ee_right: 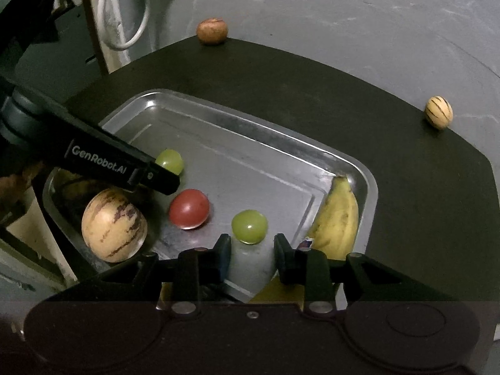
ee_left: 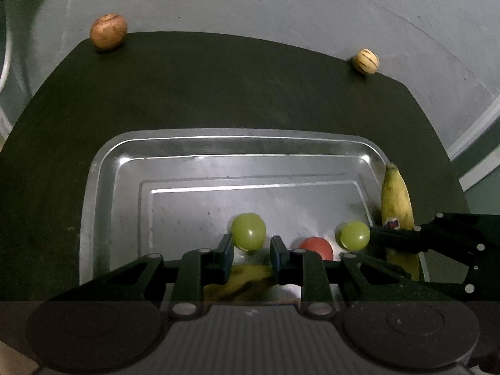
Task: Organize fruits
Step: 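Open both tools to drop the green grapes into the tray, then move both tools back toward the small striped melon by the wall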
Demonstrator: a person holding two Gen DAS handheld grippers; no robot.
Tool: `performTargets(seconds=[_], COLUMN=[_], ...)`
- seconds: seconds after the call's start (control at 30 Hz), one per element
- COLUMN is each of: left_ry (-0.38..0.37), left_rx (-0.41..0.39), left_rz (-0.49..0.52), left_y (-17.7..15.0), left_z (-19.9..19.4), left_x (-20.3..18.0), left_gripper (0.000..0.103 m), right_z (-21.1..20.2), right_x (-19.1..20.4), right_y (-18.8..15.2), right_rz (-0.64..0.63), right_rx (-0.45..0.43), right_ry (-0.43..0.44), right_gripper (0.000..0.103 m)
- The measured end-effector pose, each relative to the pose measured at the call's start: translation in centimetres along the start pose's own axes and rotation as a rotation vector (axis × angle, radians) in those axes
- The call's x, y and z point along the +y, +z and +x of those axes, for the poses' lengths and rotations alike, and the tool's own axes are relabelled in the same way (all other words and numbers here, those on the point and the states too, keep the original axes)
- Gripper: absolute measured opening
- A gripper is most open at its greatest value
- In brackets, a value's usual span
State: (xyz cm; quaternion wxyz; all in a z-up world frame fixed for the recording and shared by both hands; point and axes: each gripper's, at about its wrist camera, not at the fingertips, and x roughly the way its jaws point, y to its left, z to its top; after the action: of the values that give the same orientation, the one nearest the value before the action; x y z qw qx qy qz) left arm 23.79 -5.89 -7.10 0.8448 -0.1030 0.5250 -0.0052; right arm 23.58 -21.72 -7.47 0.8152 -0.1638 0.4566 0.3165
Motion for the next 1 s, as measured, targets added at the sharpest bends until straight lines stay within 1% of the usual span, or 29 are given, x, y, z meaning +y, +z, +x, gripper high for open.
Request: performTargets(seconds=[0.13, 0.17, 0.2, 0.23, 0.27, 0.4, 0.43, 0.5, 0.53, 0.57, 0.63, 0.7, 0.73, 0.87, 1.0], left_ry=[-0.011, -0.017, -0.026, -0.034, -0.039, -0.067, -0.071, -0.081, -0.084, -0.086, -0.089, -0.096, -0.098, -0.11, -0.117], left_rx=[0.02, 0.019, 0.015, 0.013, 0.012, 0.001, -0.001, -0.004, -0.008, -0.014, -0.03, -0.04, -0.044, -0.062, -0.09], left_rz=[0.028, 0.033, 0.038, 0.043, 0.049, 0.079, 0.085, 0.098, 0.103, 0.107, 0.109, 0.112, 0.113, 0.119, 0.124], left_y=[0.4, 0.5, 0.7, 0.8, 0.9, 1.5, 1.8, 2.3, 2.6, 2.9, 3.5, 4.1, 4.3, 5.0, 5.9], left_z=[0.0, -0.1, -0.3, -0.3, -0.4, -0.9, -1.1, -1.4, -1.5, -1.6, -1.9, -2.0, -2.0, -2.0, -1.8], left_x=[0.0, 0.0, 0.2, 0.4, 0.5, 1.1, 1.4, 2.0, 2.2, 2.4, 3.1, 3.7, 4.0, 5.0, 5.7], left_gripper=[0.032, 0.036, 0.038, 0.04, 0.04, 0.042, 0.044, 0.046, 0.049, 0.054, 0.061, 0.063, 0.066, 0.08, 0.086], right_z=[-0.5, -0.6, -0.7, -0.8, -1.0, -1.2, -1.2, -1.2, -1.2, -1.2, -1.0, -0.9, -0.9, -0.6, -0.2], right_x=[-0.2, -0.2, -0.2, -0.1, 0.0, 0.4, 0.4, 0.5, 0.6, 0.7, 1.0, 1.4, 1.5, 1.8, 1.6], right_y=[-0.4, -0.5, -0.6, -0.7, -0.8, -0.8, -0.7, -0.6, -0.6, -0.6, -0.8, -1.1, -1.2, -1.2, -0.6], right_rz=[0.03, 0.051, 0.072, 0.092, 0.109, 0.175, 0.191, 0.232, 0.256, 0.278, 0.318, 0.348, 0.358, 0.377, 0.378], right_rx=[-0.026, -0.034, -0.043, -0.055, -0.064, -0.088, -0.095, -0.123, -0.142, -0.161, -0.204, -0.263, -0.286, -0.363, -0.401], right_ry=[-0.009, -0.013, -0.017, -0.02, -0.024, -0.046, -0.053, -0.066, -0.068, -0.069, -0.068, -0.067, -0.07, -0.081, -0.063], right_gripper=[0.035, 0.037, 0.039, 0.043, 0.046, 0.047, 0.048, 0.055, 0.061, 0.068, 0.074, 0.078, 0.081, 0.084, 0.087])
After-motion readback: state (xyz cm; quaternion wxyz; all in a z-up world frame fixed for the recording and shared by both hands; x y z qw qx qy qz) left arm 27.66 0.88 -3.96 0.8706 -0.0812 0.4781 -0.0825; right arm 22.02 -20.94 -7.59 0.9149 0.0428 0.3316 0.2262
